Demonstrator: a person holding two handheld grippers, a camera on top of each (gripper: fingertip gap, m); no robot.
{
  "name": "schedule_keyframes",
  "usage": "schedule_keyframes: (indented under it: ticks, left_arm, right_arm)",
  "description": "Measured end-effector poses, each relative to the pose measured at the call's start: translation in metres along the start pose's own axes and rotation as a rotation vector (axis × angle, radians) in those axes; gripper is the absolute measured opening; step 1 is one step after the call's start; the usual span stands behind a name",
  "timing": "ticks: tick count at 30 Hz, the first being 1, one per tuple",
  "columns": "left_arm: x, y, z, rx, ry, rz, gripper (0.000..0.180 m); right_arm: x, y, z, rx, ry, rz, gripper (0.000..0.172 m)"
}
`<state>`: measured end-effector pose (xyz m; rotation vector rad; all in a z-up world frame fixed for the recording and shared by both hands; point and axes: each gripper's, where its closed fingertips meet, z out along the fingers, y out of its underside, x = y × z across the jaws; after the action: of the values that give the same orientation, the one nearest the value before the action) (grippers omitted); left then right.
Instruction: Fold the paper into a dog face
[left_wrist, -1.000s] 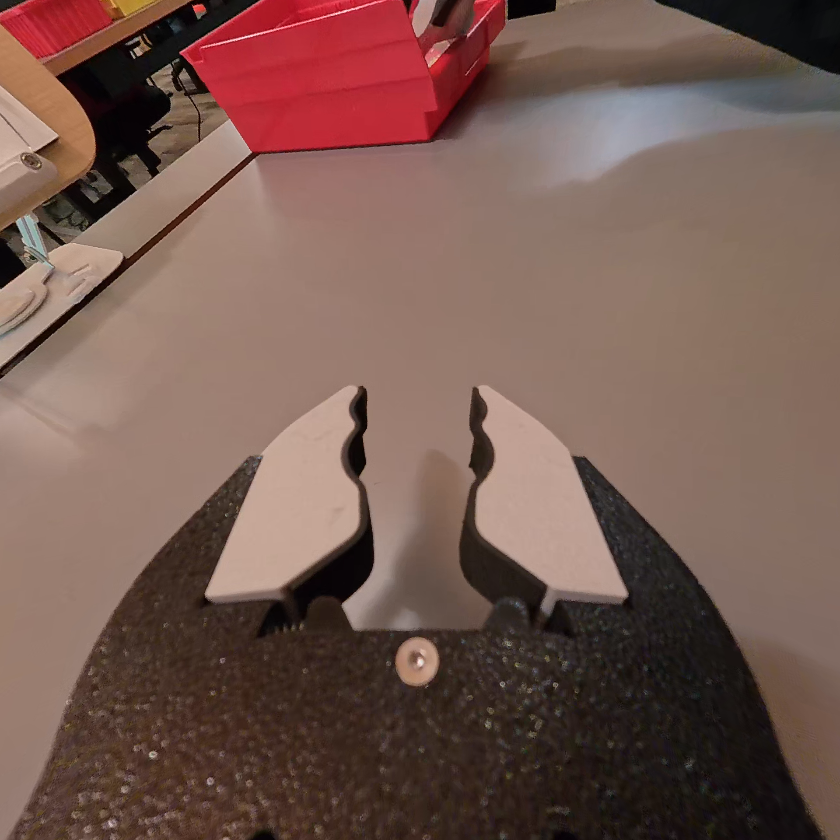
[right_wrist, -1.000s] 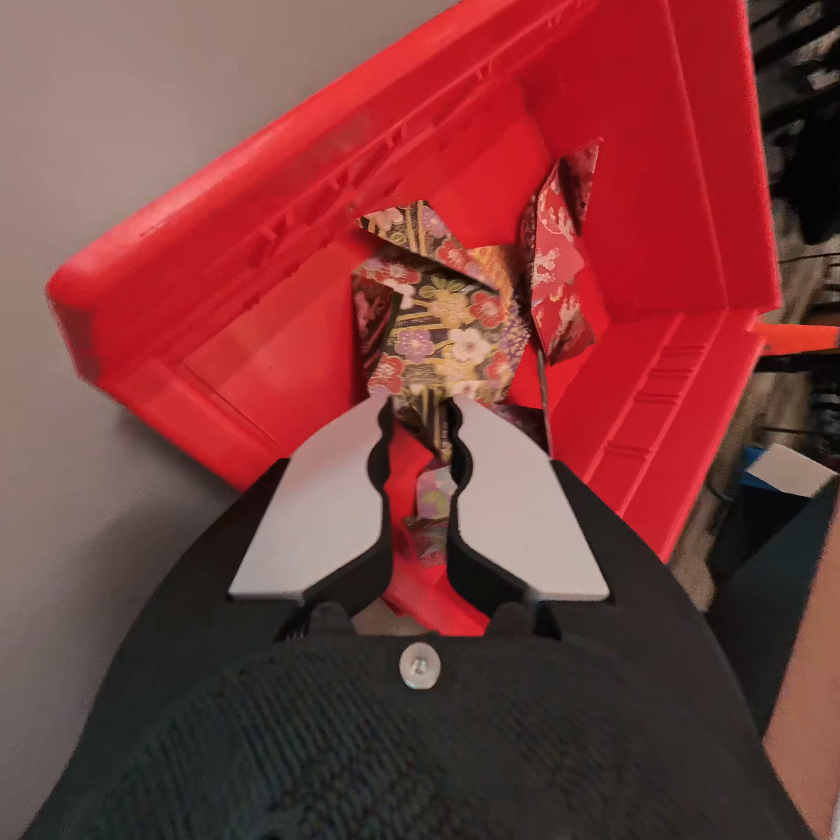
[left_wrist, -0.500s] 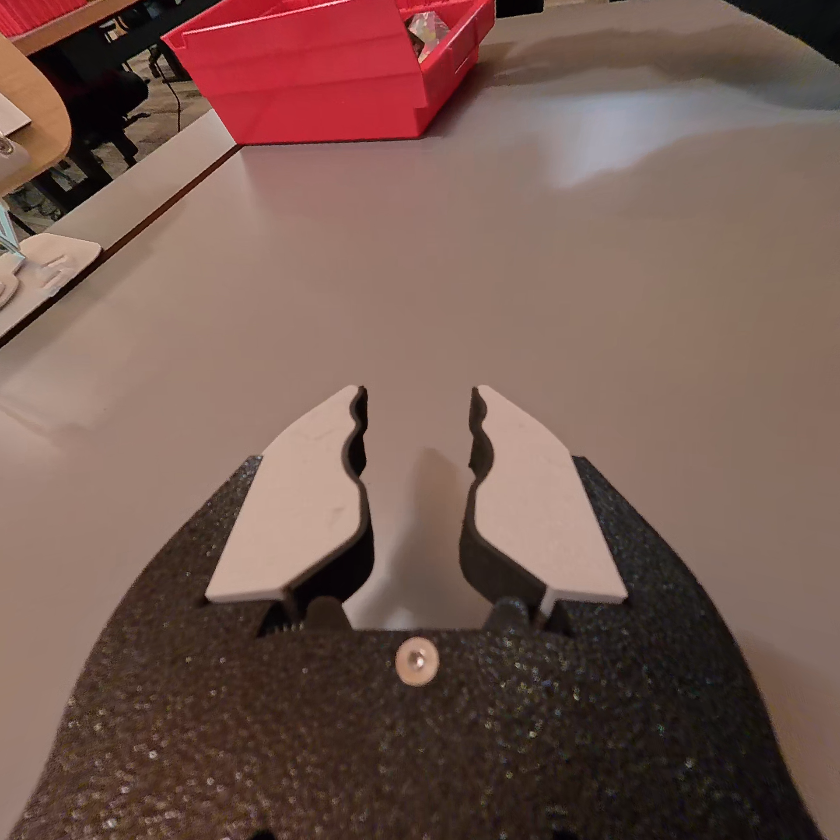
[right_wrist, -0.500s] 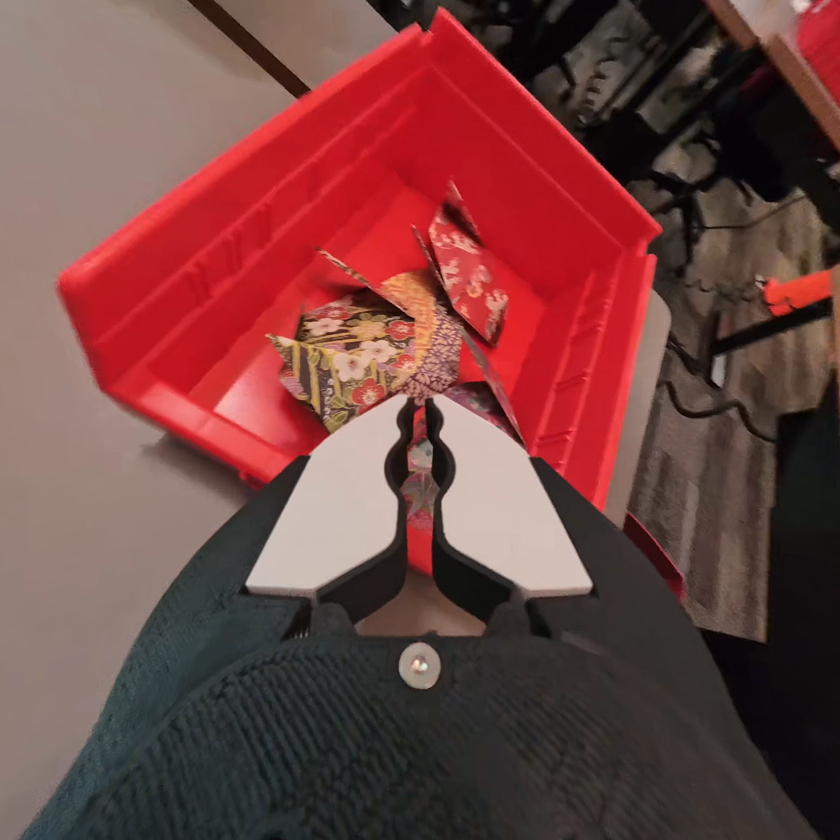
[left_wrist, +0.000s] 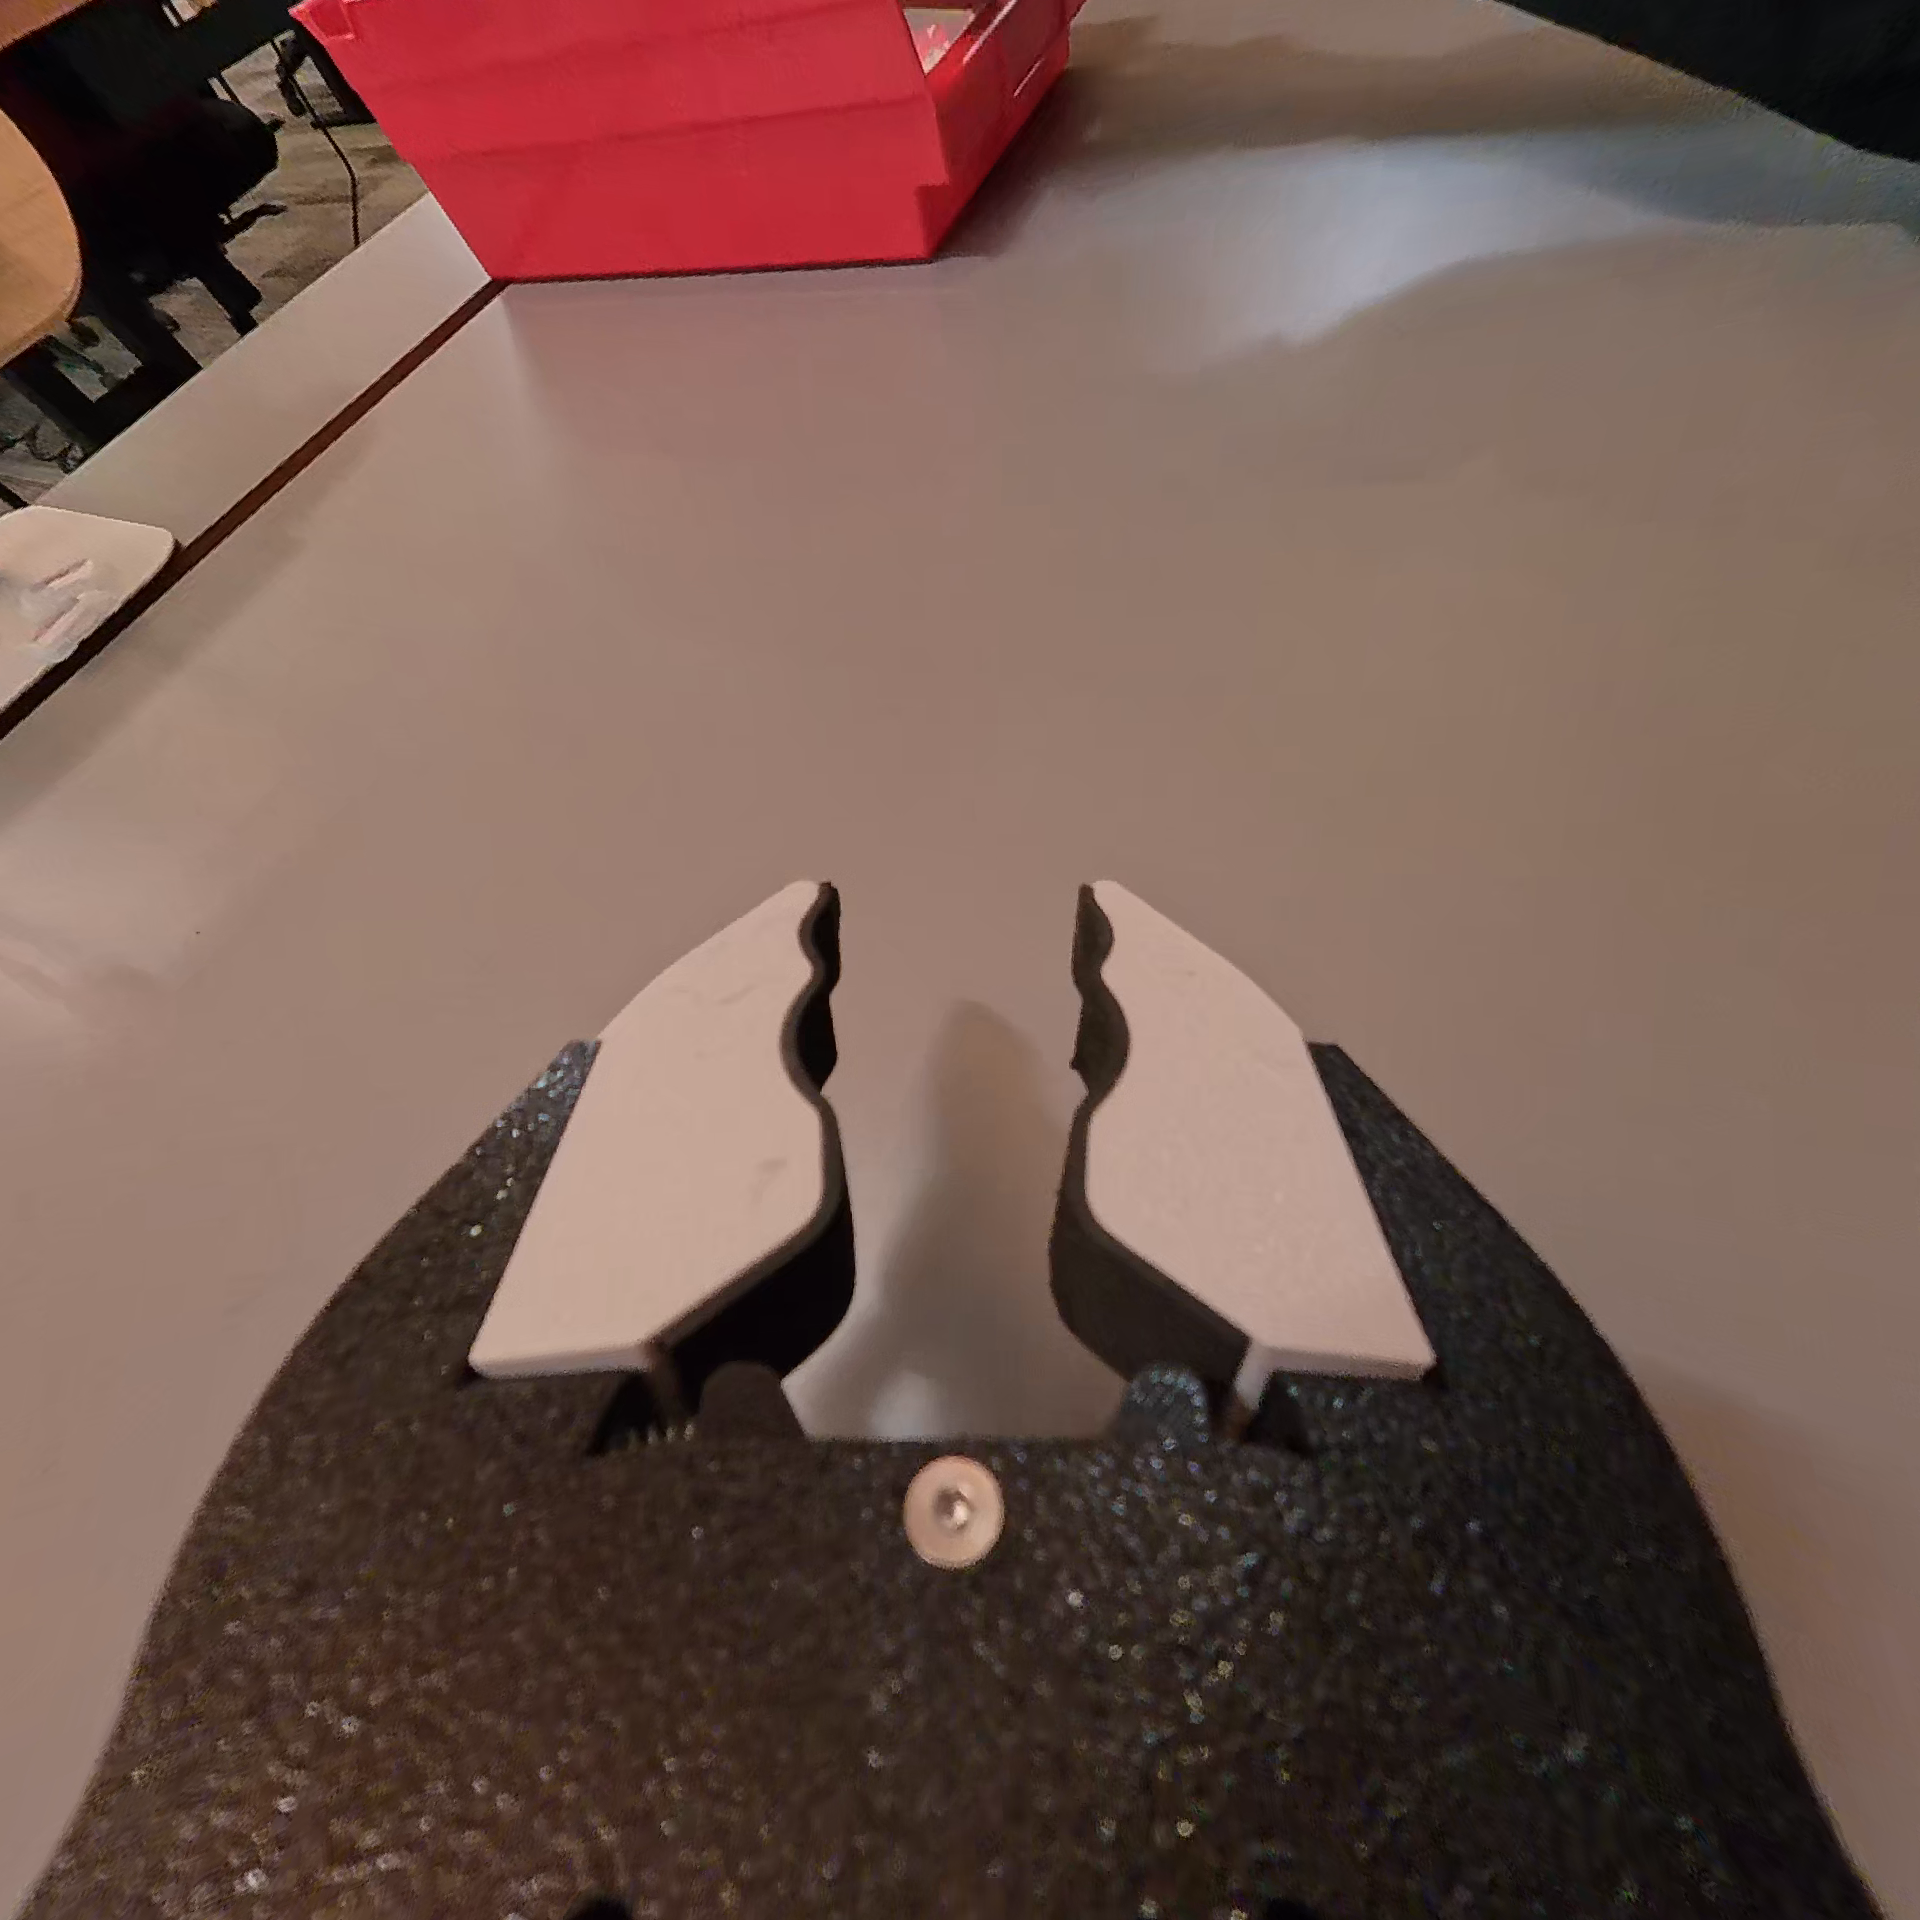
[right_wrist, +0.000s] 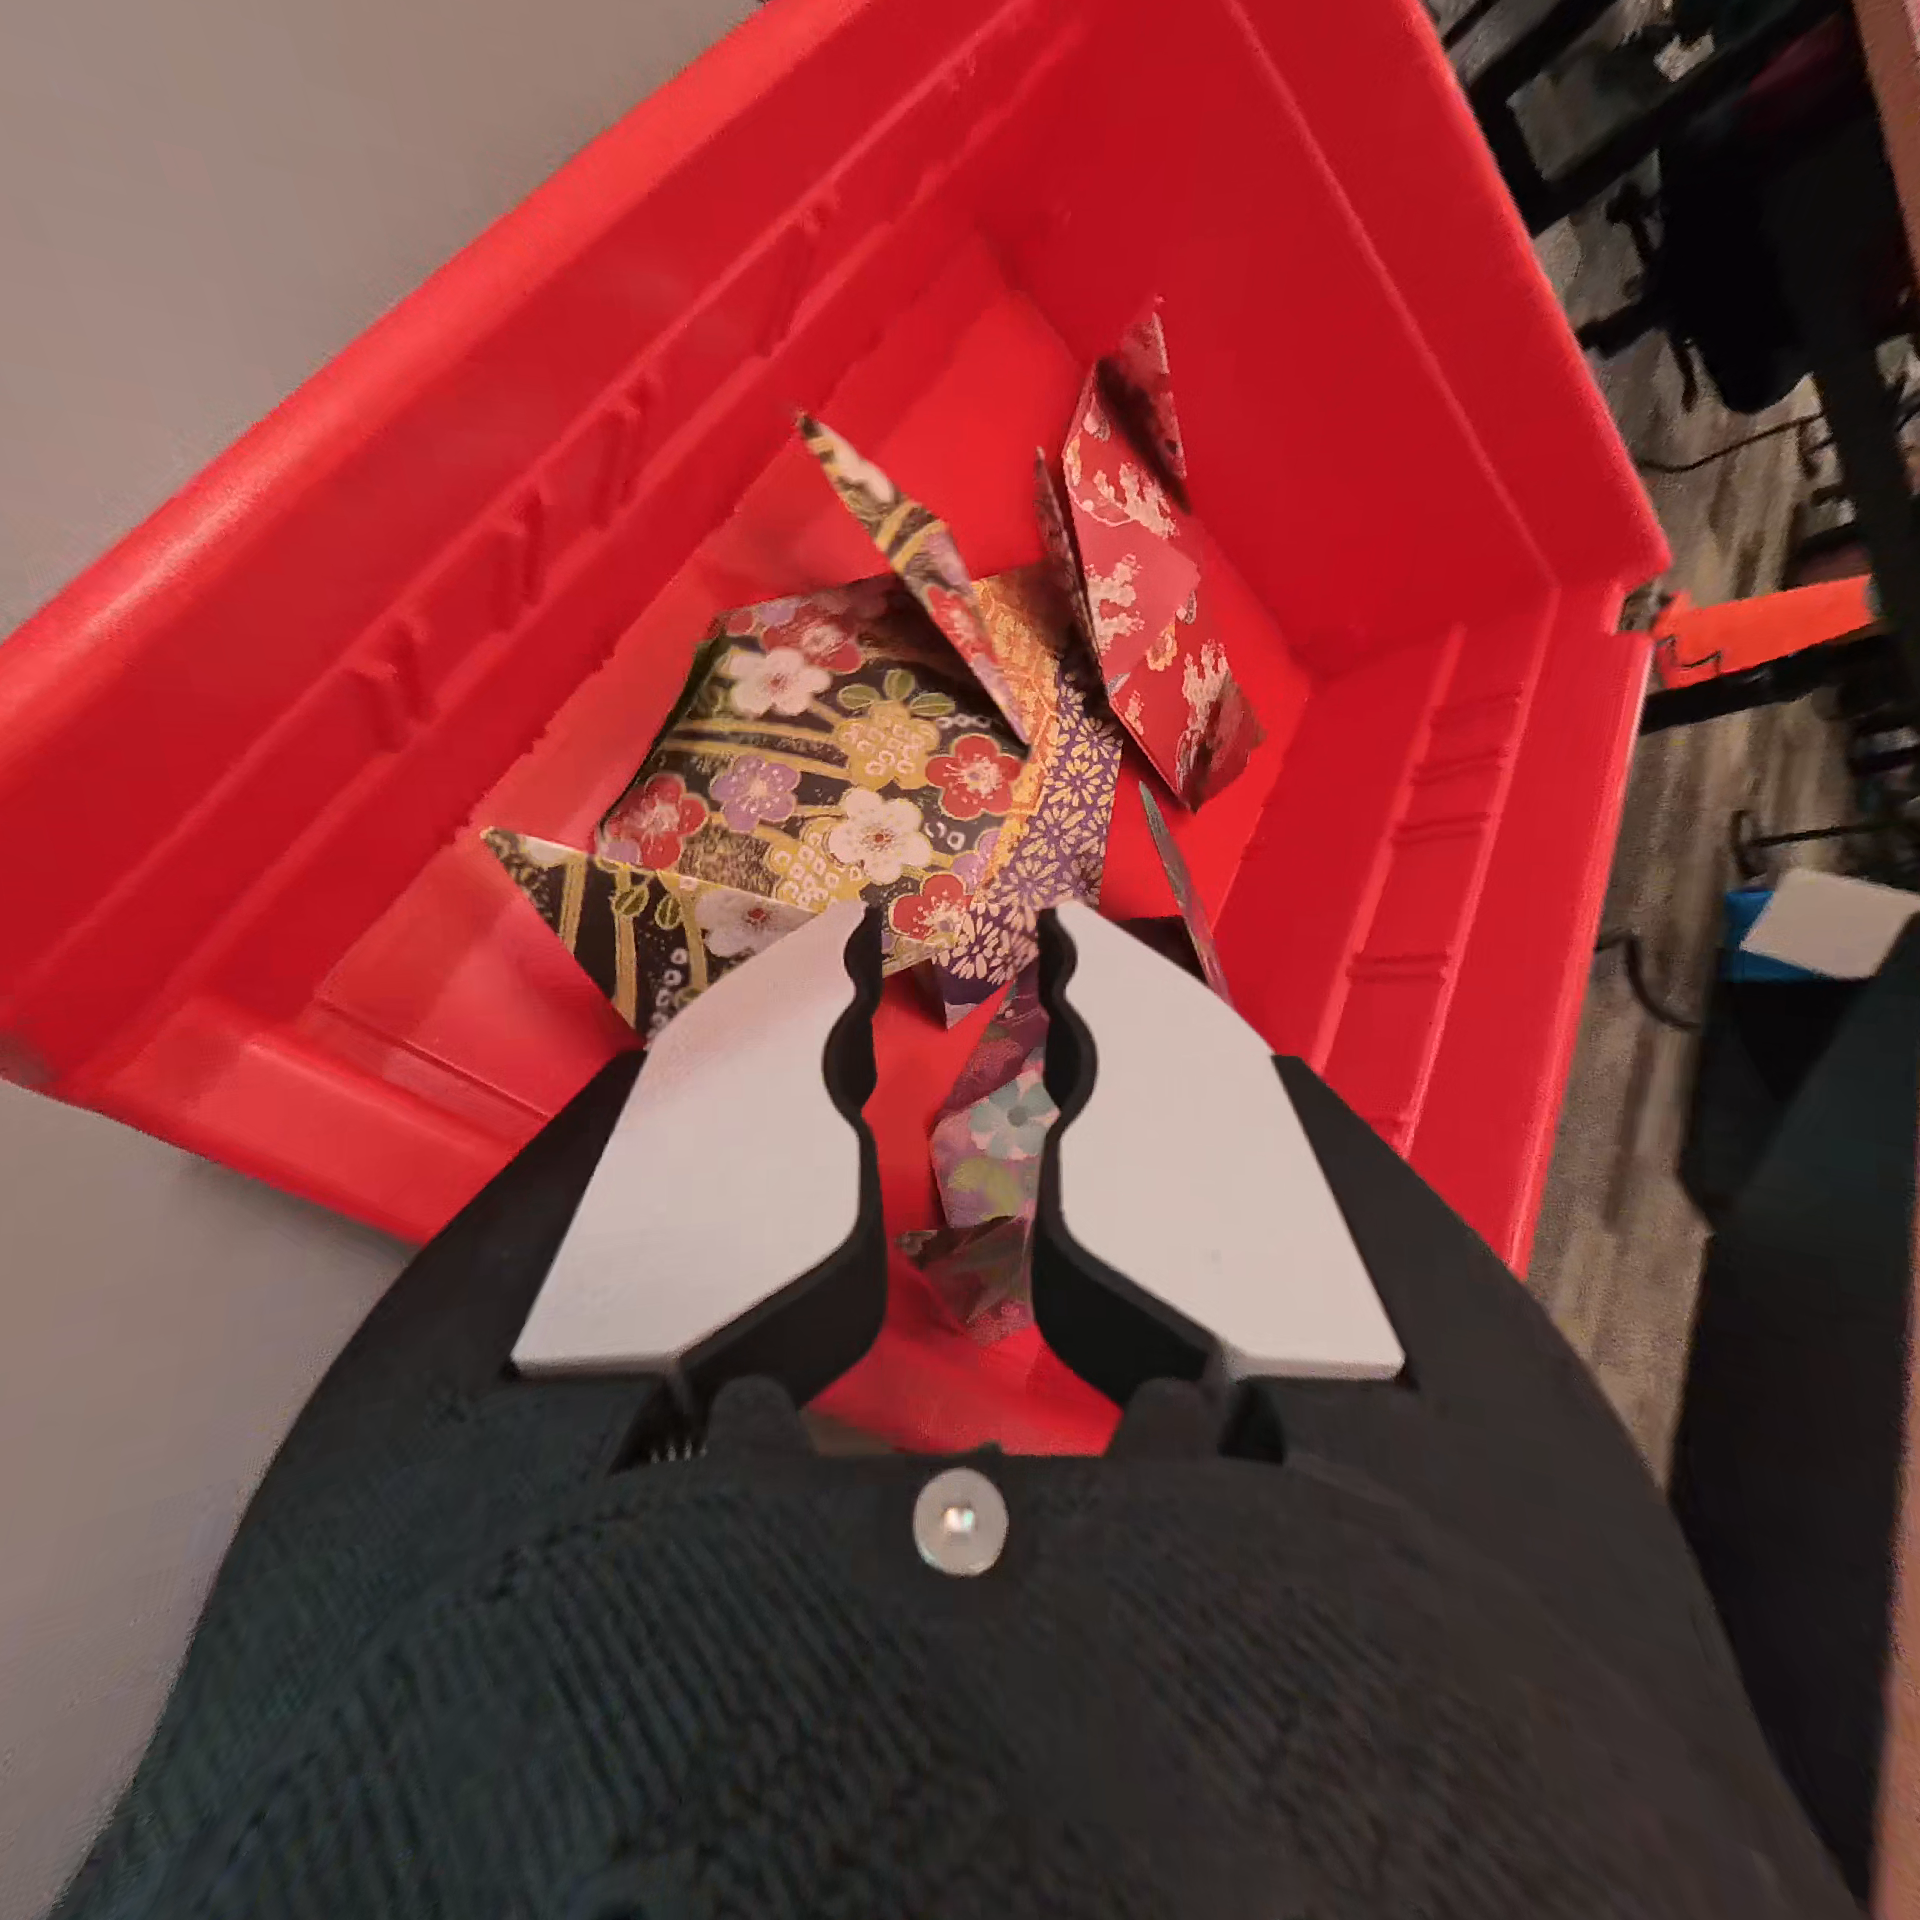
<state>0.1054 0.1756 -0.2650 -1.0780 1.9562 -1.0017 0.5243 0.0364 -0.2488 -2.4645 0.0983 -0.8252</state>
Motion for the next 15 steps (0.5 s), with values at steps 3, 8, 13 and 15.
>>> schedule_keyframes:
  ticks: [3,8,13,15]
  left_arm:
    - [0.001,0.001,0.001,-0.011,0.006,0.002,0.043]
    - [-0.002,-0.003,-0.003,0.031,-0.015,-0.012,0.043]
    - [-0.023,-0.014,-0.020,0.152,-0.069,-0.130,0.044]
    - [-0.045,-0.016,-0.033,0.183,-0.156,-0.146,0.044]
  right_arm:
    - [-0.005,-0.006,0.000,-0.004,-0.013,-0.086,0.036]
    - [0.016,-0.013,-0.018,0.074,0.066,0.039,0.048]
    - [0.026,-0.026,-0.066,0.234,0.151,0.209,0.057]
    - [0.019,-0.036,-0.088,0.322,0.153,0.269,0.063]
